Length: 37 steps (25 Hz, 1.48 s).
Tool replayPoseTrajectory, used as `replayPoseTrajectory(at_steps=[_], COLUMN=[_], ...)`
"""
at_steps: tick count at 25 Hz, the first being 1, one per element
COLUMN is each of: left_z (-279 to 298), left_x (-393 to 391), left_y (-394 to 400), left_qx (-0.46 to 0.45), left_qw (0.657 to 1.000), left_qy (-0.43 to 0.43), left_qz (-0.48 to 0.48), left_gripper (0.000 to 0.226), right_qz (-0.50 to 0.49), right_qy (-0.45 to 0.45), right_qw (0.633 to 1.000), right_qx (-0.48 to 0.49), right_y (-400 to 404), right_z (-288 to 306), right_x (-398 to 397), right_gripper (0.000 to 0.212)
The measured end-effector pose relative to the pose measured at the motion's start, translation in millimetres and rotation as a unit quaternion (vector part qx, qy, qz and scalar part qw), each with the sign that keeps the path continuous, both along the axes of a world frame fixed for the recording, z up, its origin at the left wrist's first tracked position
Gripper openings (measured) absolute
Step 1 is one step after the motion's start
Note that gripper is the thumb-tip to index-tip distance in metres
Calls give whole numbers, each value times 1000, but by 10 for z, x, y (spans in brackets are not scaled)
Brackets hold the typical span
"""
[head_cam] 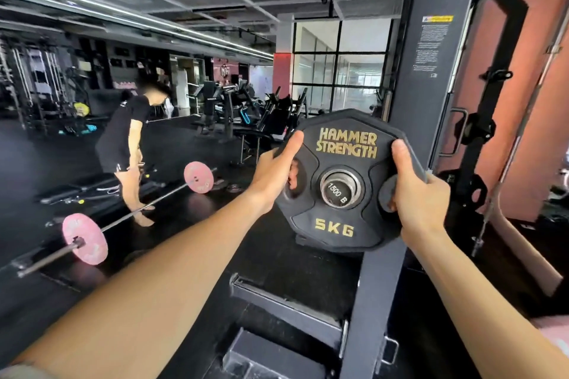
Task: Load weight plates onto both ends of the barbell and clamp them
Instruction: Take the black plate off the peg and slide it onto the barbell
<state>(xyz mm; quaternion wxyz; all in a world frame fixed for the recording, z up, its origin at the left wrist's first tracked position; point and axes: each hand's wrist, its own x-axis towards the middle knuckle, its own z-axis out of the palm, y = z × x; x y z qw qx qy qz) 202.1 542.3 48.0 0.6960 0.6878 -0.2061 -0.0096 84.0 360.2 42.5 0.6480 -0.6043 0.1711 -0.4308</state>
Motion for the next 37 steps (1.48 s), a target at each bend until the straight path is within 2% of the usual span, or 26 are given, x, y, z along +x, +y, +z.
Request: replayPoseTrajectory(at_steps=[3,4,6,8,14,16,19,20,22,24,28,30,32,34,37], left_z=[82,125,218,273,351,379,376,373,351,306,225,250,350,534,885], left_x=[266,374,590,759,1419,1657,1967,2062,2226,2371,2511,2482,2339,2094,1533], left_y=[-106,-153,-282,-417,-1014,-1192,-1447,-1531,-1680,-1793,-1872,-1750,-1561,-1374,-1169], left_qx=[44,70,118,124,109,107,100,100,97,98,139,157,169,202,216], left_qw=[999,997,992,992,994,994,994,994,993,993,987,987,985,979,972], left_qy=[-18,-19,-10,-5,17,33,49,51,55,64,25,30,45,4,-81], left_qz=[-7,10,41,35,21,13,12,18,24,33,70,32,-16,-32,-42], left_gripper=[55,53,59,66,56,61,84,81,57,41,45,53,53,37,25], right_qz=[-11,-14,-13,-6,21,37,65,69,67,60,63,61,3,-75,-58], right_qy=[10,13,20,37,79,102,142,150,162,179,210,224,222,222,219], right_qw=[1000,1000,999,999,994,992,987,986,984,982,976,973,974,965,956], right_qx=[-10,-14,-23,-33,-66,-64,-42,-34,-24,-11,-7,1,-35,-117,-187], right_y=[-185,-255,-435,-611,-1252,-1433,-1694,-1770,-1908,-2002,-2115,-2094,-2052,-1997,-1864], right_z=[8,15,34,48,34,63,114,137,173,192,207,270,329,378,486], right_x=[256,352,572,776,1437,1620,1904,2003,2207,2367,2482,2424,2337,2181,1777], right_gripper=[66,64,61,59,55,60,68,69,71,83,103,106,94,74,42])
